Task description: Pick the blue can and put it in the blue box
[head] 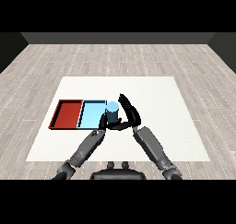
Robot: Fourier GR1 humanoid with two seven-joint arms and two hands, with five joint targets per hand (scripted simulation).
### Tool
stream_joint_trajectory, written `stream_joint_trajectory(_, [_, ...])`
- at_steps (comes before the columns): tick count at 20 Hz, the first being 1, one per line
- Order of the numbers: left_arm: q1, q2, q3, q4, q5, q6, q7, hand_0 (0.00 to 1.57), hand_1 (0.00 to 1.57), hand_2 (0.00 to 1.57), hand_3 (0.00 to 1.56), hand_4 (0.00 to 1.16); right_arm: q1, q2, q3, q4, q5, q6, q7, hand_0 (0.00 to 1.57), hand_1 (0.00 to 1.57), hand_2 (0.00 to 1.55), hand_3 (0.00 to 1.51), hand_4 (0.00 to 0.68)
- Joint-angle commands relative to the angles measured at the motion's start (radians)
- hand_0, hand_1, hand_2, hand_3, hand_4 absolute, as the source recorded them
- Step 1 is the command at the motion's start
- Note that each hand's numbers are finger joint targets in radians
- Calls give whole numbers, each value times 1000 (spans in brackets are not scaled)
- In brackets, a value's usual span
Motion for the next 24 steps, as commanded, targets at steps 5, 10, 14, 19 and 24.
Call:
stream_joint_trajectory(5, [-45,-3,67,35,-55,-2,20,1571,1571,1571,1494,1126,196,-29,-34,-223,29,-2,-11,0,0,0,0,0])
stream_joint_trajectory(10, [-41,35,105,79,-69,-42,-2,1571,1571,1571,1489,1121,300,-126,-188,-342,-96,77,-12,0,0,0,0,0])
stream_joint_trajectory(14, [-35,121,142,64,-65,-65,89,1571,1571,1571,1506,1133,330,-175,-278,-393,-108,91,-38,0,0,0,0,0])
stream_joint_trajectory(19, [-39,211,230,119,-61,-50,126,1571,1571,1571,1494,1129,378,-200,-303,-429,-91,67,22,0,0,0,0,0])
stream_joint_trajectory(24, [-126,271,313,327,-42,-102,176,1571,1571,1571,1502,1090,429,-146,-281,-387,-41,48,-50,0,0,0,0,0])
